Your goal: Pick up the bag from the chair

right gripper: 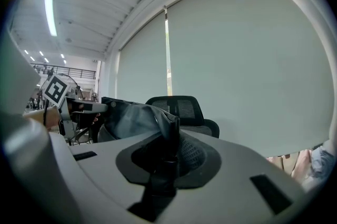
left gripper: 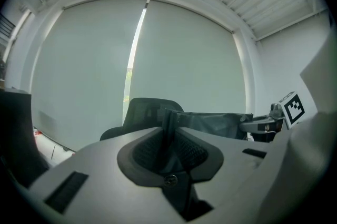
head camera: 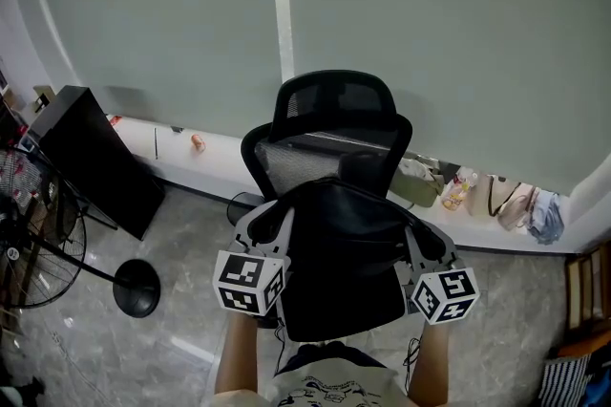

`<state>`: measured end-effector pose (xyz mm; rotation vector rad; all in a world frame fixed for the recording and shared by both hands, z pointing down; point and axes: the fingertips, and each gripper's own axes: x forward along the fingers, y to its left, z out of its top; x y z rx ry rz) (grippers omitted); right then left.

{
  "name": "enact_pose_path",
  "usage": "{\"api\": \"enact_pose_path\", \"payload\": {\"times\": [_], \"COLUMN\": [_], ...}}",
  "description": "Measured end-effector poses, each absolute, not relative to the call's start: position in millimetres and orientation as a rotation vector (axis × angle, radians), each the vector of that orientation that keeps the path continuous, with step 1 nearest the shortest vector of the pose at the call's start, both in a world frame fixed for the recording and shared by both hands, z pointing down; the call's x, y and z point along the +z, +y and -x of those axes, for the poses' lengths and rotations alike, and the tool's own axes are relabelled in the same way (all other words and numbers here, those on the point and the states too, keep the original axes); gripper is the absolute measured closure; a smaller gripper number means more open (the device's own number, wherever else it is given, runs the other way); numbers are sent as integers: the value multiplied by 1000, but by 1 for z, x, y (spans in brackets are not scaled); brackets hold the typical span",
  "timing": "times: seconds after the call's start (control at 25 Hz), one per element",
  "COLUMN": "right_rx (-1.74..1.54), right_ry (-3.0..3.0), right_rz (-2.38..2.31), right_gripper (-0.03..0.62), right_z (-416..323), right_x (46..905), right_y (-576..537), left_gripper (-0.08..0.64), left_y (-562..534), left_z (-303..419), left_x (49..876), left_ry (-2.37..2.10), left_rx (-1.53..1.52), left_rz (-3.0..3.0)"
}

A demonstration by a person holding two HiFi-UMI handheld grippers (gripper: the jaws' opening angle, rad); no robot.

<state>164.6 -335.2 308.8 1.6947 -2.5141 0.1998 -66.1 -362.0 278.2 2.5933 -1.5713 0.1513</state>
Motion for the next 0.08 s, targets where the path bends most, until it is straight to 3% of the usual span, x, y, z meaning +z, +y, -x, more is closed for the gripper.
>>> {"api": "enact_pose_path", "payload": {"times": [0.08], "right_rx": [200], "right_ry": [-2516], "right_rz": [-1695], "right_gripper": [523], "right_z": [-163], "right_x": [308], "right_y": [-335], "left_gripper": [491], "left_y": [-362], "left_z": [67], "left_x": [277], "left_ry": [-1571], "left_rx": [150], "left_rz": [-2595]}}
